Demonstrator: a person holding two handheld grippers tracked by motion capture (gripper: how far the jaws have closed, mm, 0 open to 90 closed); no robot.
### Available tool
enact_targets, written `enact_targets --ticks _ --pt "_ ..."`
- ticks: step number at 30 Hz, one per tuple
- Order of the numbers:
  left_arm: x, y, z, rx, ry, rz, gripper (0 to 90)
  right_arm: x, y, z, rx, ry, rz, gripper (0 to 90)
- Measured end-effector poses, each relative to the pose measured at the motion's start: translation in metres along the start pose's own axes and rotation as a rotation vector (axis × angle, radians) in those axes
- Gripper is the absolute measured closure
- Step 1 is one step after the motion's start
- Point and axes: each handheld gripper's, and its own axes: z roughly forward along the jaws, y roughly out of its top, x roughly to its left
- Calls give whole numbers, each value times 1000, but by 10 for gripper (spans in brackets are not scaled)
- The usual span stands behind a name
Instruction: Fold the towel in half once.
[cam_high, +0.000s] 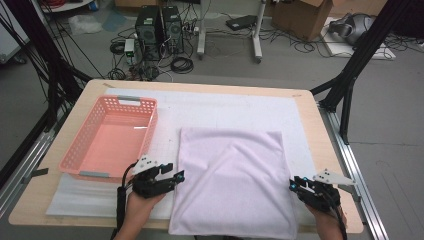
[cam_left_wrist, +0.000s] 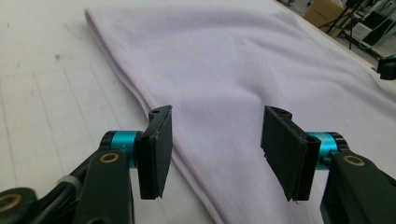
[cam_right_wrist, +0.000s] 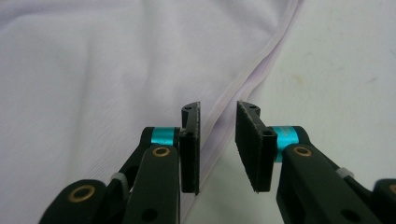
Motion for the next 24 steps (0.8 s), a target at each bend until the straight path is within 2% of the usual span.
enact_targets --ticks 1,3,4,6,10,11,13,15,17,20,24 --pt "4 5 5 -1 -10 -6 434 -3 4 3 -1 -6 1 685" --pt "12 15 17 -12 -43 -42 427 -8 14 8 -21 -9 6 658" --pt "15 20 21 -17 -42 -41 423 -10 19 10 -28 -13 10 651" --pt "18 29 29 -34 -40 -19 422 -15 30 17 -40 -15 6 627" --pt "24 44 42 -35 -30 24 424 -24 49 35 -55 2 12 579" --pt "26 47 45 -42 -24 31 425 -26 53 41 -52 3 8 589" --pt "31 53 51 -36 -10 9 428 -30 61 51 -47 8 8 633" --pt "32 58 57 -46 0 16 437 -34 68 60 -42 8 10 685" --pt "34 64 64 -35 17 25 454 -39 73 68 -38 13 2 778" --pt "40 71 76 -8 55 27 520 -45 81 82 -13 0 3 766" --pt "48 76 92 26 111 9 514 -51 89 98 10 -26 21 669"
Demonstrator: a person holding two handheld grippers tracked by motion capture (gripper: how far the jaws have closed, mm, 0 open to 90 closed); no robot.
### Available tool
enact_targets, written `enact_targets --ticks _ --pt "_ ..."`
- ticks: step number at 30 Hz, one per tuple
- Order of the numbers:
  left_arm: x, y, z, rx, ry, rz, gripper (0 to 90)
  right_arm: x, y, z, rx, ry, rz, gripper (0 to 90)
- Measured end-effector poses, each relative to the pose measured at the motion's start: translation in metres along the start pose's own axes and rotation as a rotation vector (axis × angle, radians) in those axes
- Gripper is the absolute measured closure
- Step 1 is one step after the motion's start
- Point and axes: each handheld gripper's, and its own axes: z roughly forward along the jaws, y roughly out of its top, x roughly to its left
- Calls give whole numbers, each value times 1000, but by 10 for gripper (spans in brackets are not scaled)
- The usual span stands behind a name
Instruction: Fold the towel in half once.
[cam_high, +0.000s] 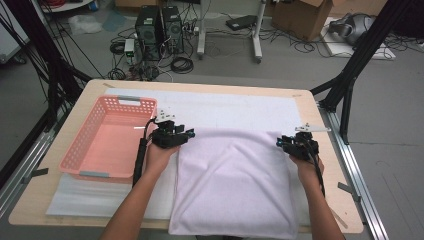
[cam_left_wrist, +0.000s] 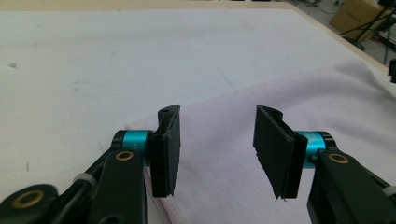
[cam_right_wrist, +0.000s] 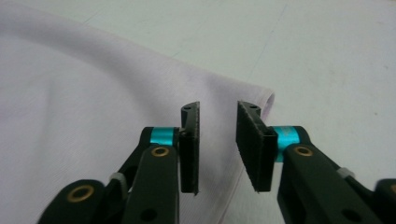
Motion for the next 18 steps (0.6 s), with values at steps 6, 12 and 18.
enact_targets --ticks 6,12,18 --pt "11 0 19 37 136 -24 449 -11 13 19 10 -67 37 472" --pt "19 -5 35 79 152 -67 409 -20 14 40 68 -71 72 441" --pt "16 -9 39 99 142 -14 421 -16 13 47 101 -52 8 553"
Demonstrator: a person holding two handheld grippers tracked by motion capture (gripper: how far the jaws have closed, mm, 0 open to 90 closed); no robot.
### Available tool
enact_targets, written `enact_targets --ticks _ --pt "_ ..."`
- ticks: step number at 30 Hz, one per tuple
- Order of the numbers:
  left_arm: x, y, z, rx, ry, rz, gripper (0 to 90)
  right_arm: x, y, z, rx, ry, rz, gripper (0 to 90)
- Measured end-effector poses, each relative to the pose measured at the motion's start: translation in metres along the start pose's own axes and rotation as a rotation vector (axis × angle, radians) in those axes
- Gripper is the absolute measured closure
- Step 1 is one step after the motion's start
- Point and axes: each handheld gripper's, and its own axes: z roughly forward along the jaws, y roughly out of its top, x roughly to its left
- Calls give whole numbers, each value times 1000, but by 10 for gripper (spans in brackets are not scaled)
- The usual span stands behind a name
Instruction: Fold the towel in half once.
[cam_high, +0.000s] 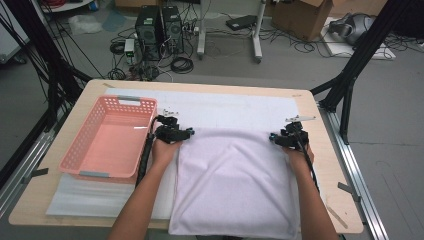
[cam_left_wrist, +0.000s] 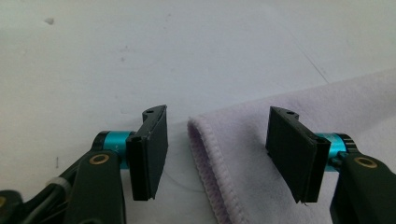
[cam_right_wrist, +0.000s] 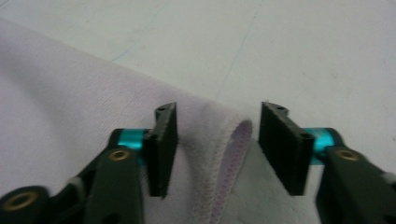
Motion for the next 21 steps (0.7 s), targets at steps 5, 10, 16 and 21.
enact_targets --ticks 5,10,16,21 --pt "-10 -1 1 23 -47 34 748 1 0 -2 10 67 13 809" --pt "-6 4 -3 -29 -45 -35 827 -1 -1 -9 -23 32 25 832" --pt "-4 18 -7 -136 -37 -55 828 -9 9 -23 -190 -4 18 833" --pt "-2 43 -3 -178 -29 -56 826 -13 24 -21 -224 -43 2 832"
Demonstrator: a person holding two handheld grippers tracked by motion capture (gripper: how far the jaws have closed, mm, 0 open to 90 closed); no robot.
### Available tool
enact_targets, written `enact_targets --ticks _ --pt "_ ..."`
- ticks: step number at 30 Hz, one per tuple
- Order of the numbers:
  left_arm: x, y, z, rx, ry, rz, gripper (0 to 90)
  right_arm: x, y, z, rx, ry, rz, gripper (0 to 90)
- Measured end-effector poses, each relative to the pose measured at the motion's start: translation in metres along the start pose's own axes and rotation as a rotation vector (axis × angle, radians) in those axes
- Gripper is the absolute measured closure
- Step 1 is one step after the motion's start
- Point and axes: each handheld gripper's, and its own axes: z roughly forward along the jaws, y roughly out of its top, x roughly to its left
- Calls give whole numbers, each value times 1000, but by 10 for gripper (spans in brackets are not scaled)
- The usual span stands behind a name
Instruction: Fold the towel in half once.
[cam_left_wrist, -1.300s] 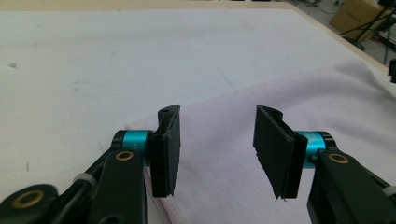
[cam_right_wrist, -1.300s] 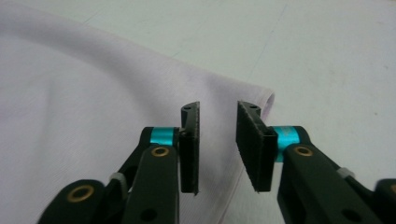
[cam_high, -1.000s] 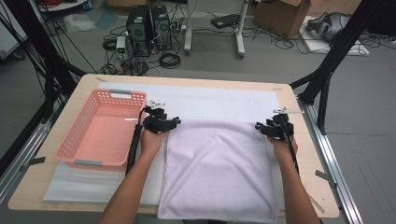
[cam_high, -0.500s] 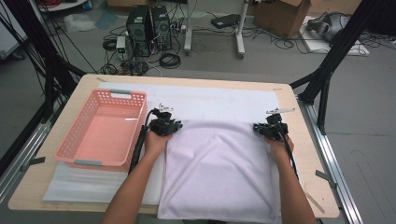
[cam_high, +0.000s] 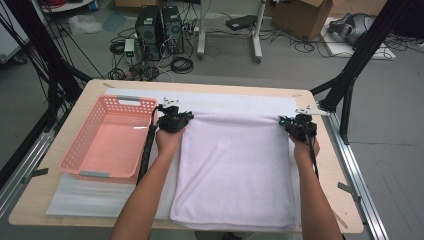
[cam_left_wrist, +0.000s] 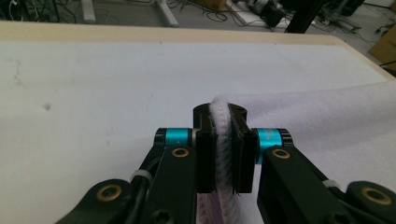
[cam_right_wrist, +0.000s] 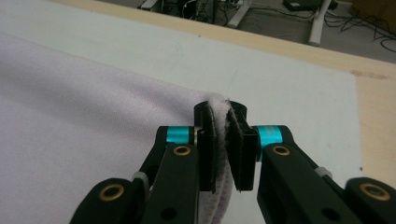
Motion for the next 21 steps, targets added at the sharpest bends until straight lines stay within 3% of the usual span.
enact_targets --ticks 5,10,13,15,17,21 --pt "2 18 17 -10 17 23 825 -8 10 13 1 -14 11 831" --pt "8 25 26 -15 24 -22 822 -15 17 24 -18 -3 52 831" --pt "12 24 27 -9 26 -26 814 -14 24 29 -24 -10 42 830" --pt "13 22 27 13 17 -38 736 -12 25 32 -18 -18 29 800" --pt "14 21 26 22 -19 -53 592 -11 23 34 7 -11 66 703" --pt "8 19 20 31 -53 -40 480 -11 18 33 40 9 113 627"
